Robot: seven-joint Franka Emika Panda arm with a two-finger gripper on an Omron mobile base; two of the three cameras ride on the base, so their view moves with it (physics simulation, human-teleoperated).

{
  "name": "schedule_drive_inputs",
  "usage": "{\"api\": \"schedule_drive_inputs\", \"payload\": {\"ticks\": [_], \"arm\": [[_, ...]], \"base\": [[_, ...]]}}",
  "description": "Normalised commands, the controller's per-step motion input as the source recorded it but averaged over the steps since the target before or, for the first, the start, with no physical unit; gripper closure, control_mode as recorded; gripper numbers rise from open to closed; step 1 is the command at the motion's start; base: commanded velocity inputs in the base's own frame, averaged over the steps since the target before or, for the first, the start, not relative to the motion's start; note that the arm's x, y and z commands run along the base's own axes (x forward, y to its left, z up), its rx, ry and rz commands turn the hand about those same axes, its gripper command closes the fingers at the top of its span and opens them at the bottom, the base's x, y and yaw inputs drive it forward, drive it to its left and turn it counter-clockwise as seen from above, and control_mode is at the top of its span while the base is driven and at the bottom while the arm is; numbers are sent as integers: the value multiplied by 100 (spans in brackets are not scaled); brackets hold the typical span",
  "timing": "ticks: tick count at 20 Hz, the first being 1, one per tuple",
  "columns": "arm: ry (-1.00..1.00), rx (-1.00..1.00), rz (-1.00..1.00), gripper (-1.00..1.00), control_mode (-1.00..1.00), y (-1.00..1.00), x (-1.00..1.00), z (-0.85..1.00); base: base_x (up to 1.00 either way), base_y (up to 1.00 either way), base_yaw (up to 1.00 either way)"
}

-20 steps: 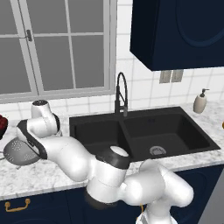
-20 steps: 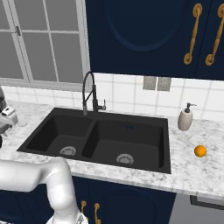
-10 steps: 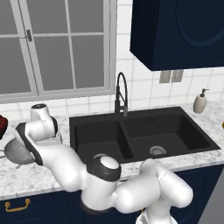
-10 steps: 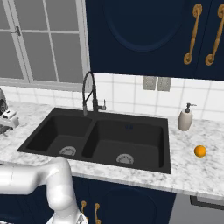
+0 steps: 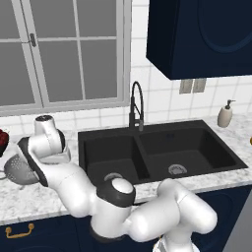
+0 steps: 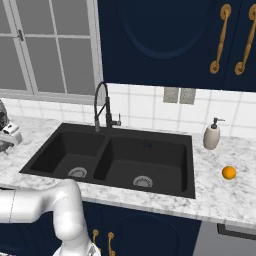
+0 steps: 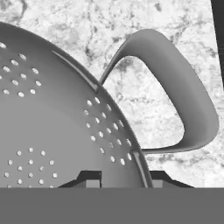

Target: Put the colander in the sink, put the orange in the colander, and turn on the sink faucet and pour water over the colander.

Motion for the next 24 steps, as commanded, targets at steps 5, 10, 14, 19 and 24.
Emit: {"api": "schedule_drive_inputs", "payload": {"ticks": [5, 10, 14, 19, 24], "arm": [[-17, 11, -25, 100, -100, -1, -39, 79], [-7, 21, -39, 100, -100, -53, -65, 53], [0, 18, -56, 100, -100, -78, -29, 5], [2, 4, -60, 100, -100, -60, -9, 12], [16, 4, -70, 100, -100, -9, 0, 35]], "base": [[0, 0, 0], [0, 0, 0], [0, 0, 0], [0, 0, 0], [0, 0, 0]]}}
